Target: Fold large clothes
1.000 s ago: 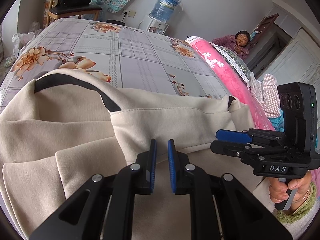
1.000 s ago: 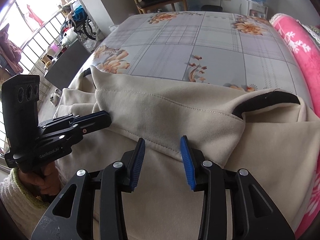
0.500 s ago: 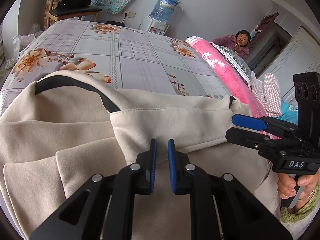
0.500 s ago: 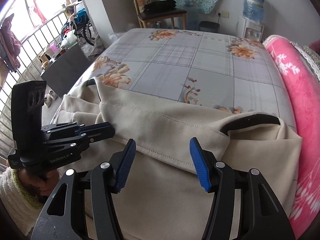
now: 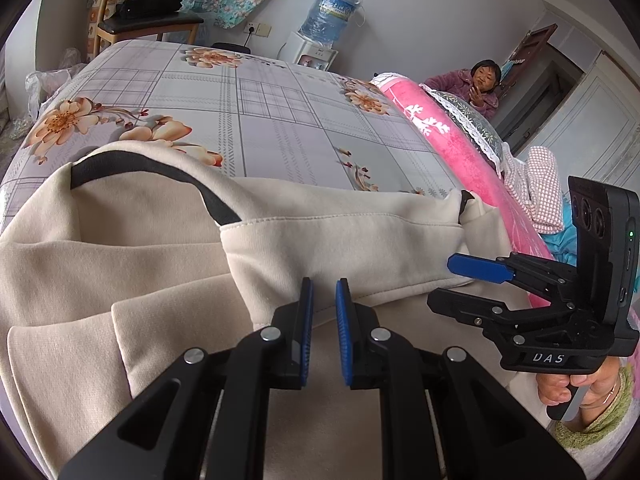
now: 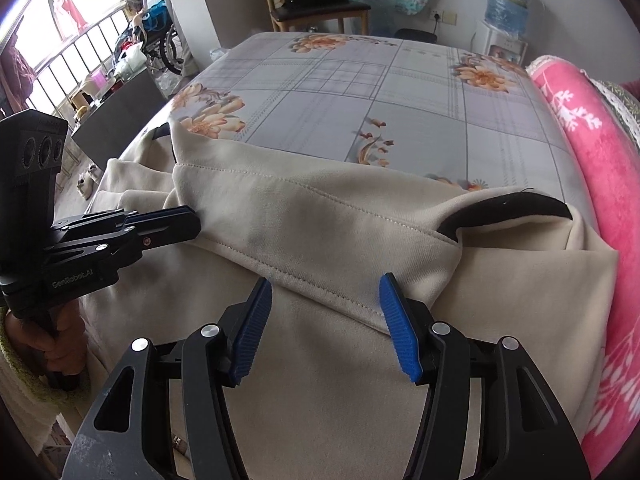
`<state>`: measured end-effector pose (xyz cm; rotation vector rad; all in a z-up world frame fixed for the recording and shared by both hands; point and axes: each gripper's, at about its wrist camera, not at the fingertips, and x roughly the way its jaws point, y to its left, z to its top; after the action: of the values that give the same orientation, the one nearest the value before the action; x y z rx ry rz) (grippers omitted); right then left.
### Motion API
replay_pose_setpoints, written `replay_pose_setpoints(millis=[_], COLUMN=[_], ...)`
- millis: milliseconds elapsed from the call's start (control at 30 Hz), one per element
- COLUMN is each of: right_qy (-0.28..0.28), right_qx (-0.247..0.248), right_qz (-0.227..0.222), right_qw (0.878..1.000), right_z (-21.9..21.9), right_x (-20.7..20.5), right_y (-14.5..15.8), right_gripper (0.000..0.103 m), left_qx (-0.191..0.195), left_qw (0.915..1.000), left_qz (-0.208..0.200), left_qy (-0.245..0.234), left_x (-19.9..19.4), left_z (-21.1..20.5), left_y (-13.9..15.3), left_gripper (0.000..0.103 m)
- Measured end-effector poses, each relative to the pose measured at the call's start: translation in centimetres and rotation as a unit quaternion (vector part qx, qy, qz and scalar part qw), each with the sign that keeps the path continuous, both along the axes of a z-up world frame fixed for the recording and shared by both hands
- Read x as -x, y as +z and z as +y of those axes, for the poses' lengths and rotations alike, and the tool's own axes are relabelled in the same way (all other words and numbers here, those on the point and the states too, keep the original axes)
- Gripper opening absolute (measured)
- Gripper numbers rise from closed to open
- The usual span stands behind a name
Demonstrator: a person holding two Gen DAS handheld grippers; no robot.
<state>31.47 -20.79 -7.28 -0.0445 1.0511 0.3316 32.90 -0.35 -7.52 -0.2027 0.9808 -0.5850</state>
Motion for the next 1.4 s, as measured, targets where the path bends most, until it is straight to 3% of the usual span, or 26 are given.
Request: replay_pose_setpoints(millis=[500,700,733,800,933,1067,1267,1400], right_qy=[-0.001,-0.001,-0.001,-0.001,0.001,0.004,-0.005,-0.014], right_qx=[-0.019,-0.021,-0.021,-0.024,-0.025,-0.028,-0.045,-0.063], right_qz=[0.013,0.010,0.008,0.008,0.007,0.003,-0.001,0.003], right_qw=[1.000,1.000,1.000,1.000,1.000,1.000,0.999,0.998], right_z=[-0.7,-1.1,-1.2,-1.5,-2.1,-2.5,-3.4,-3.7], right_x=[-0.7,0.0,0.3,1.0,2.8,5.2,9.6,12.7], right_y=[0.1,1.7,2.0,2.6,3.4,4.3,5.3,5.5], right_gripper=[0.054,0.054,0.054,0.057,0.064,0.069,0.074,0.075], left_qx=[-0.070,-0.105,-0.115,-0.134,-0.134,-0.129,-0.123,-0.109], left_qw=[0.9962,0.9919,0.9907,0.9882,0.9877,0.9882,0.9886,0.9884], left_qz=[0.050,0.070,0.071,0.069,0.071,0.065,0.044,0.030], left_qy=[0.014,0.014,0.018,0.028,0.038,0.050,0.076,0.101], left_x=[-0.4,0.6,0.9,1.6,3.3,5.7,10.3,13.9], left_z=[-0.8,-0.5,-0.4,0.2,1.8,3.5,6.3,8.4], left_y=[1.2,1.9,2.0,2.3,3.0,4.0,5.4,5.7], left_gripper=[0.012,0.012,0.015,0.033,0.037,0.047,0.062,0.066])
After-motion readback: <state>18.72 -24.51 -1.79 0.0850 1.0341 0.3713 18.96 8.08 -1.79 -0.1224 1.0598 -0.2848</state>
